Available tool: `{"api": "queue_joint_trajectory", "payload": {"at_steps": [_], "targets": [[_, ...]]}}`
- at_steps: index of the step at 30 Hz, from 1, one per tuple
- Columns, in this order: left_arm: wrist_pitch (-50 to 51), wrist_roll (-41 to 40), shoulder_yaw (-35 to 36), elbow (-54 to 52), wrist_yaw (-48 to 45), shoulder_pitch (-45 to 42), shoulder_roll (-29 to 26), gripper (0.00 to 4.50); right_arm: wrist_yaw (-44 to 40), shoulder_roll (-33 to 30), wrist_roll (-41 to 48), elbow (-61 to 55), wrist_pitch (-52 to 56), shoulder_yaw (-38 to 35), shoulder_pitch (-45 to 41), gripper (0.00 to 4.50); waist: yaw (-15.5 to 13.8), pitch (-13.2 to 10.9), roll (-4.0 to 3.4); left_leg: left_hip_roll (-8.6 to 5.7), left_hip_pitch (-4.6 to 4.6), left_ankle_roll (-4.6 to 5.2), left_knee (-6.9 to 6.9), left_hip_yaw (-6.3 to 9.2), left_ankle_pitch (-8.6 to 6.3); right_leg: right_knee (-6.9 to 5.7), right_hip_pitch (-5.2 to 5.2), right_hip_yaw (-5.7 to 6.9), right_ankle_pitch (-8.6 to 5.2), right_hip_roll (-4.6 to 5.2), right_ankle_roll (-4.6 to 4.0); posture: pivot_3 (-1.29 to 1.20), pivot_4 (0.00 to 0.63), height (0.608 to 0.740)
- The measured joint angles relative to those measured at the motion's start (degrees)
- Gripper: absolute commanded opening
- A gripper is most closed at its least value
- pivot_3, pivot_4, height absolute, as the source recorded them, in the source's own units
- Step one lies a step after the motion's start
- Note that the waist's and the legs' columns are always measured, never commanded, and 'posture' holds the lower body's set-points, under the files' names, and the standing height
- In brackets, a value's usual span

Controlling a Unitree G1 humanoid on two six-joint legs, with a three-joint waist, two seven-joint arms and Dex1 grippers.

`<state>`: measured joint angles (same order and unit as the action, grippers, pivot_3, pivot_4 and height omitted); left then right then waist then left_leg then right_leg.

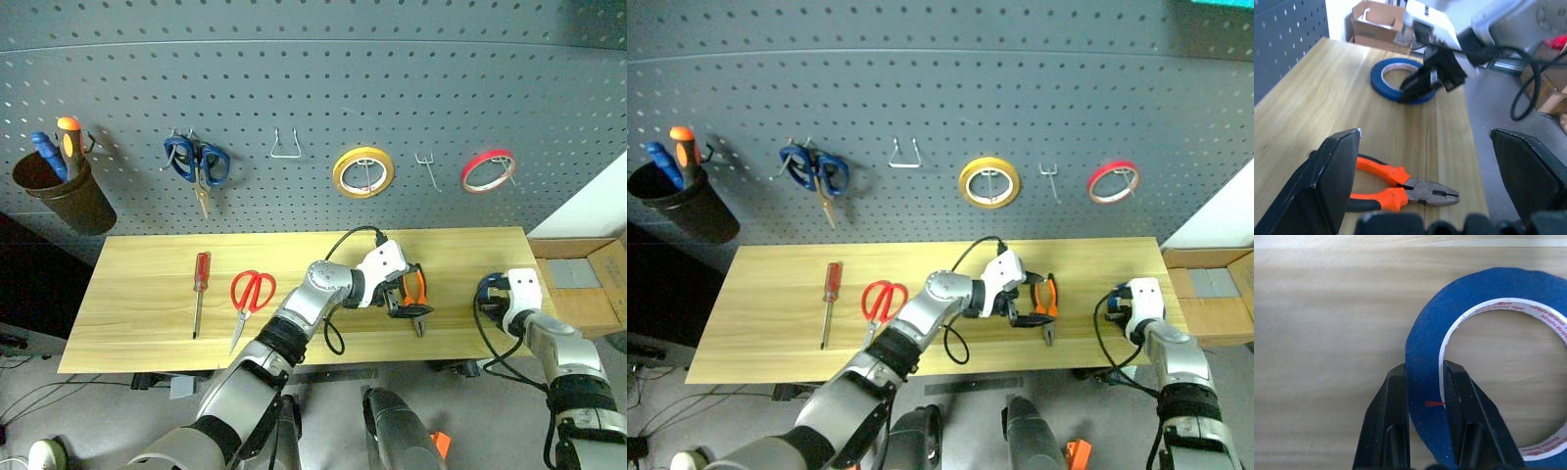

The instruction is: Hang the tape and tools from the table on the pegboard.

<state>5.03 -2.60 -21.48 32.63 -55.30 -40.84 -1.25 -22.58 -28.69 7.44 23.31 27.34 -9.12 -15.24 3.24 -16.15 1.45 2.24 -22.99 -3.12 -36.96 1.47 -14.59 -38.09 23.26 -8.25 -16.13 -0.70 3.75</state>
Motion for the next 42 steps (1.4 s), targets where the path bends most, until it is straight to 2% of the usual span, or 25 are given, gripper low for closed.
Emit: {"api": "queue_joint_trajectory", "payload": {"at_steps": [2,5,7,9,13,14,18,21,27,31,35,42], "targets": [[3.48,-1.43,1.48,-5.95,0.61,3.41,-1.55,4.5,0.35,0.23,-1.82,-8.6,-0.27,2.61,5.0,0.42,0.07,0.46,-0.45,0.01,-0.09,-0.1,0.01,-0.01,0.04,-0.03,0.14,-0.01,0.0,0.02,0.0,-0.02,0.149,0.74],[12.74,-4.79,4.63,-20.83,2.52,12.12,-5.44,4.5,2.09,0.88,-4.86,-26.2,-1.29,6.66,14.16,0.42,0.3,2.1,-1.13,0.08,-0.84,-0.26,-0.03,-0.02,0.12,-0.31,1.0,0.0,0.0,-0.01,0.0,-0.02,0.114,0.74],[17.97,-6.67,6.28,-29.43,3.71,16.64,-8.07,4.5,3.79,0.88,-8.19,-34.02,-3.4,9.01,18.13,0.42,0.07,3.15,-1.09,0.01,-0.89,-0.47,-0.08,0.01,0.24,-0.59,1.14,0.0,-0.05,0.01,0.01,-0.02,0.088,0.74],[21.86,-8.04,6.85,-35.74,4.95,19.3,-9.89,4.5,5.81,0.77,-11.71,-38.16,-6.45,10.49,20.41,0.42,-0.26,4.71,-0.9,-0.12,-0.83,-0.76,-0.11,0.08,0.41,-0.69,1.06,0.02,-0.06,0.07,0.02,-0.02,0.067,0.74],[28.36,-12.14,10.21,-46.04,8.52,23.16,-10.58,4.5,12.0,-0.36,-21.56,-42.51,-17.51,13.03,24.73,0.42,-0.39,7.12,-0.24,-0.47,-0.41,-0.64,-0.16,0.07,0.39,-0.74,0.65,-0.06,-0.23,0.32,0.43,-0.01,0.039,0.74],[30.24,-13.35,11.35,-48.2,9.56,23.66,-10.8,4.5,13.86,-0.38,-24.18,-42.56,-20.8,13.72,25.45,0.42,-0.18,7.53,0.03,-0.47,-0.07,-0.63,-0.15,0.07,0.41,-0.72,0.33,-0.06,-0.26,0.32,0.47,-0.01,0.036,0.74],[35.29,-17.64,15.0,-54.02,13.57,24.39,-10.54,4.5,19.2,0.98,-28.47,-40.41,-29.88,14.64,23.77,0.42,0.46,9.25,0.57,-0.48,0.67,-0.47,-0.15,-0.02,0.52,-0.71,-0.37,-0.2,-0.26,0.3,0.43,0.0,0.021,0.74],[36.24,-19.21,18.89,-53.94,18.6,22.43,-8.26,4.5,20.45,1.95,-28.25,-34.99,-34.07,14.2,17.72,0.42,1.19,9.58,0.72,-0.53,1.37,-0.37,-0.19,-0.01,0.59,-0.6,-1.1,-0.3,-0.32,0.29,0.26,0.01,0.01,0.74],[34.13,-18.42,22.01,-42.88,24.34,19.06,-7.46,4.5,16.34,3.5,-23.28,-23.0,-39.11,14.03,5.41,0.42,1.59,11.15,0.84,-0.59,1.41,-0.26,-0.07,0.06,0.65,-0.54,-1.23,-0.39,-0.11,0.24,0.6,0.02,0.0,0.74],[29.92,-16.58,21.37,-34.02,24.77,15.41,-6.46,4.5,8.49,6.48,-17.44,-14.13,-40.14,16.1,-2.01,0.42,1.57,11.21,0.92,-0.57,1.24,-0.26,-0.05,0.14,0.65,-0.48,-1.14,-0.35,0.06,0.21,0.3,0.03,0.0,0.74],[26.1,-16.14,19.89,-30.49,24.46,12.05,-5.38,4.5,2.99,7.33,-14.1,-9.28,-42.0,17.15,-5.35,0.42,1.32,11.27,0.86,-0.58,1.1,-0.27,-0.02,0.21,0.63,-0.24,-1.14,-0.3,0.07,0.22,0.28,0.04,0.0,0.74],[23.34,-15.06,18.31,-27.7,23.86,11.85,-5.5,4.5,-1.27,7.27,-11.66,-6.19,-42.71,17.03,-6.53,0.42,1.22,11.32,0.82,-0.56,1.01,-0.28,0.03,0.24,0.58,-0.01,-1.15,-0.28,0.08,0.23,0.28,0.05,0.0,0.74]]}}
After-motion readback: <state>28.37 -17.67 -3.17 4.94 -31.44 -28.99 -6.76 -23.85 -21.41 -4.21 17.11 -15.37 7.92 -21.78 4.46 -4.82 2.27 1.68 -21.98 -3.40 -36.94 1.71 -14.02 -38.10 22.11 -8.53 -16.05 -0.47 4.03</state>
